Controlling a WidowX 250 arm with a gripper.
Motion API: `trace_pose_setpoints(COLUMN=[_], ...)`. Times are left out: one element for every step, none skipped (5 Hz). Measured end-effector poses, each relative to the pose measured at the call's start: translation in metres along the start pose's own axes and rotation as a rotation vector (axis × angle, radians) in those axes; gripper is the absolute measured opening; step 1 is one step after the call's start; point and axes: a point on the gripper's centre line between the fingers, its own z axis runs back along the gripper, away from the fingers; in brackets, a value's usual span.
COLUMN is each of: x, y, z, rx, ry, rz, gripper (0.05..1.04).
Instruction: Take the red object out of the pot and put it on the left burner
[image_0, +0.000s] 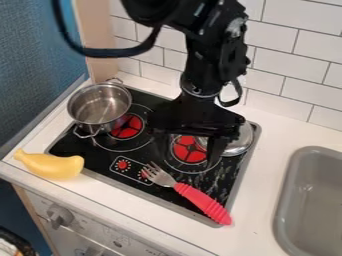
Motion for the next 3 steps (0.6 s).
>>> trace_pose_setpoints(x=[-0.007,-0.019,-0.030], y=[0.013,0.048,0.070], z=[0.012,0.017,0.020], rx=[-0.013,0.016,0.027], ry=[-0.029,-0.002,0.004], rz=[-0.241,-0.258,-0.169], gripper=[1.000,1.000,1.000])
